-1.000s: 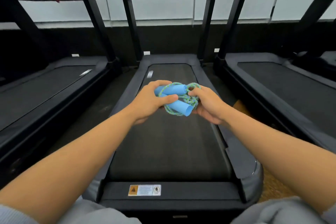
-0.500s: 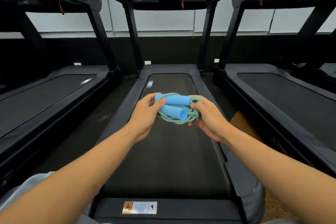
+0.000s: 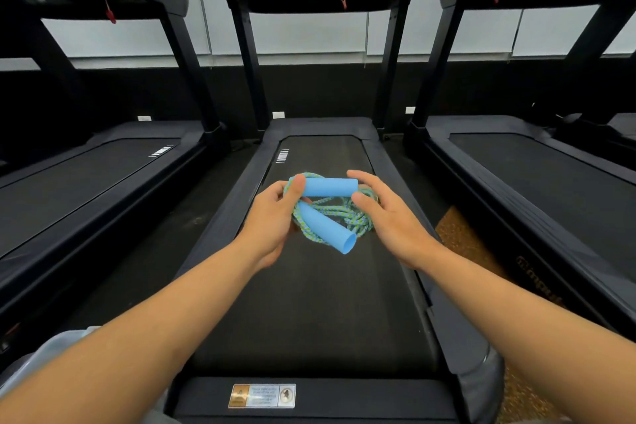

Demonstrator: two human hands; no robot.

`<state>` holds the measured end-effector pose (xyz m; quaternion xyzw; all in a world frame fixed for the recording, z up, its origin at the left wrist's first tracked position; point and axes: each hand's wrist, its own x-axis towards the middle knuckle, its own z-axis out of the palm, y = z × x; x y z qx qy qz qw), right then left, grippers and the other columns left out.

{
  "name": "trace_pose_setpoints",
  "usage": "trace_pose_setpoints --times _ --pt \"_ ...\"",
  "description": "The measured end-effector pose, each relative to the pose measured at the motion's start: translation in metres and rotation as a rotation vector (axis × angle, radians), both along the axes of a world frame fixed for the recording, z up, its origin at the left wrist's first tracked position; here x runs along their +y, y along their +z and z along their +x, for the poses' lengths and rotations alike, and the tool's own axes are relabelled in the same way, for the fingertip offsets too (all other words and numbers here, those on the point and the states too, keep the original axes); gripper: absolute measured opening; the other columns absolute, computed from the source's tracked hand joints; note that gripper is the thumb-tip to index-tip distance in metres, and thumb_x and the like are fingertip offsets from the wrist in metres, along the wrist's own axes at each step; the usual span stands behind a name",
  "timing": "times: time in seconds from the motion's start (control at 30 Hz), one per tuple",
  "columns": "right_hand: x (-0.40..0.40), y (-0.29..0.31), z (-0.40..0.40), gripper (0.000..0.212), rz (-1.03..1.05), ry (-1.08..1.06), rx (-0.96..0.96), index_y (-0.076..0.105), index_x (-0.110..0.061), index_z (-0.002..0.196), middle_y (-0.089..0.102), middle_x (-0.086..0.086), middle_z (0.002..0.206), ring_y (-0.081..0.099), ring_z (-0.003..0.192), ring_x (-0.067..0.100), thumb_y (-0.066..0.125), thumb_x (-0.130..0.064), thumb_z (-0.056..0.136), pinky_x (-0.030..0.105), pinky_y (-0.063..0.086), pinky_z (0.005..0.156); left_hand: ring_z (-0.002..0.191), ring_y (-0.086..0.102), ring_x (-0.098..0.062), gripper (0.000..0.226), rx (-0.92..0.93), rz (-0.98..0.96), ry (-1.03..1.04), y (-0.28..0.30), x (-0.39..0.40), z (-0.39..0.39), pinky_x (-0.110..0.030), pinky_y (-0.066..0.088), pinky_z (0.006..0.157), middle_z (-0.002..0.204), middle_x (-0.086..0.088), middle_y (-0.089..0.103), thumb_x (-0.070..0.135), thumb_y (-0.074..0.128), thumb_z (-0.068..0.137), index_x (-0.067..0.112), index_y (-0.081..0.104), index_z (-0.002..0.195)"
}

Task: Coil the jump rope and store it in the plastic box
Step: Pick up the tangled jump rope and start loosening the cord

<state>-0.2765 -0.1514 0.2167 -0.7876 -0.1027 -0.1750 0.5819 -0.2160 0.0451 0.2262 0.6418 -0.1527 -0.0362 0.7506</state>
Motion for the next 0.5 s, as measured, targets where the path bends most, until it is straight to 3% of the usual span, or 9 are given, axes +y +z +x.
trace_pose_setpoints --times 0.1,0.2,0.33,0.5 --pt "0.004 -0.003 -0.001 0.025 -0.115 -0.008 -0.012 0.063 -0.034 0.126 0.071 -0.013 0.107 0.067 0.092 -0.001 0.061 -0.036 0.102 0.018 0.052 0.080 0.086 0.065 -0.027 0.047 -0.011 -0.004 0.005 -0.001 -0.001 -0.002 -0.047 0.055 0.083 0.098 -0.017 0.066 0.044 0.057 0.102 0.000 0.067 0.116" --pt "0.006 -0.005 0.004 0.016 -0.105 -0.080 -0.017 0.065 -0.032 0.117 0.072 -0.014 0.095 0.066 0.086 0.001 0.058 -0.037 0.103 0.021 0.052 0.078 0.077 0.064 -0.022 0.042 -0.006 -0.013 0.005 -0.001 -0.001 -0.002 -0.042 0.053 0.077 0.086 -0.010 0.067 0.044 0.060 0.099 0.003 0.071 0.102" --pt "0.002 -0.007 0.010 0.030 0.192 -0.095 0.070 0.069 -0.032 0.114 0.076 -0.004 0.107 0.072 0.105 0.019 0.056 -0.053 0.096 0.051 0.054 0.099 0.065 0.062 -0.011 0.025 0.008 -0.040 0.018 0.001 0.001 -0.002 -0.030 0.052 0.068 0.076 0.002 0.069 0.028 0.065 0.100 0.004 0.071 0.092" --pt "0.001 -0.004 0.013 0.044 0.495 -0.016 0.094 0.070 -0.008 0.123 0.071 0.024 0.122 0.068 0.106 0.030 0.058 -0.040 0.095 0.049 0.052 0.096 0.078 0.062 -0.011 0.016 -0.015 -0.069 0.059 0.002 0.003 0.000 -0.029 0.050 0.075 0.081 0.005 0.070 0.012 0.064 0.101 0.010 0.076 0.091"
